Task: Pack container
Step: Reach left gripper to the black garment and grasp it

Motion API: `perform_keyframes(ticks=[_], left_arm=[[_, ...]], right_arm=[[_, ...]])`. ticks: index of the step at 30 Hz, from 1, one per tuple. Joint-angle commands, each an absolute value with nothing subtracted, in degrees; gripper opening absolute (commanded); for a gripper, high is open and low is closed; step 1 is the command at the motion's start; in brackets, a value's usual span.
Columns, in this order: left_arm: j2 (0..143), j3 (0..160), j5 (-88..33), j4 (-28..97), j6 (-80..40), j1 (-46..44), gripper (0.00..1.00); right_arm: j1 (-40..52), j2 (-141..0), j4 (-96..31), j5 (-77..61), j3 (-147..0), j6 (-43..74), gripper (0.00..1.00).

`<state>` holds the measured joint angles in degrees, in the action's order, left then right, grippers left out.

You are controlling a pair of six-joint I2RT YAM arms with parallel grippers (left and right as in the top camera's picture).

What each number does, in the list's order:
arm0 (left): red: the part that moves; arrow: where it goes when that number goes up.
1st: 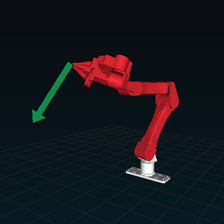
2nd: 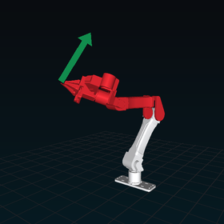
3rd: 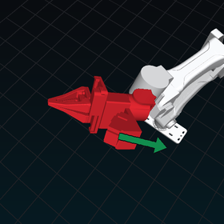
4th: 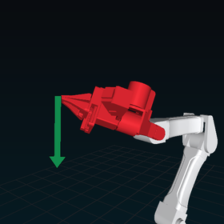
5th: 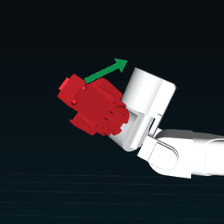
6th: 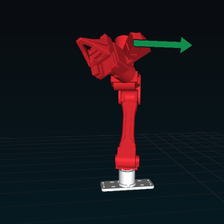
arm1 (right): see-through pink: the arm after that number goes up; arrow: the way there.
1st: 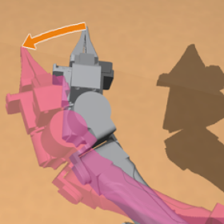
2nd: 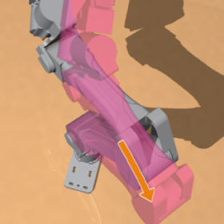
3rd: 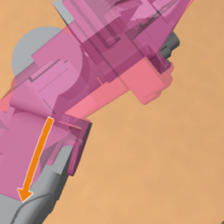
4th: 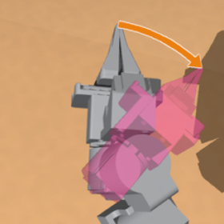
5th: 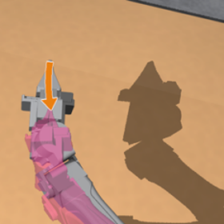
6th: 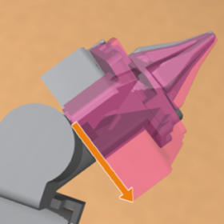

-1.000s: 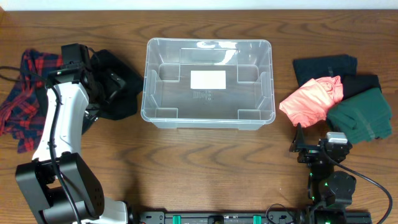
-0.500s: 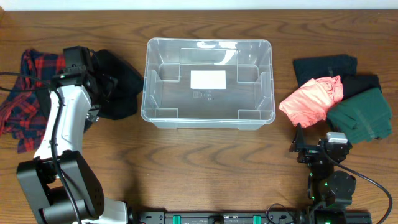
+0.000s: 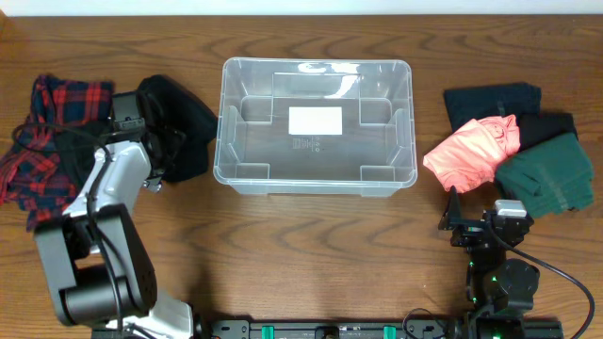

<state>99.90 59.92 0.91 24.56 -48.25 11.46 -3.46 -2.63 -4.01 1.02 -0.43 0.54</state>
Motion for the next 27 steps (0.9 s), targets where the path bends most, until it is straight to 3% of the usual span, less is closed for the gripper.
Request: perform_keyframes(ticks=[1,5,9,15,27], left_arm=[[103.42,59.46,2.17,22.68,-48.84,11.55,0.83],[105.75,59.46,2.17,19.97,-48.82,11.55,0.65],[105.91,59.48,2.07,19.18,-48.77,11.55,0.31],[104.38,60.34,-3.51,19.14,-41.56,11.55,0.06],[88.97,67.37,-5.89,27.94,-32.36,11.57,0.06]], right_arm=[[-2.87,-2.63,-4.23,0.82,-0.32,-0.30,0.99],[-2.87,-2.63,-4.23,0.82,-0.32,-0.30,0.99],[-2.87,-2.63,-4.23,0.82,-0.32,-0.30,0.99],[-2.87,-2.63,-4.23,0.82,-0.32,-0.30,0.99],[-2.87,-2.63,-4.23,0.82,-0.32,-0.30,0.99]])
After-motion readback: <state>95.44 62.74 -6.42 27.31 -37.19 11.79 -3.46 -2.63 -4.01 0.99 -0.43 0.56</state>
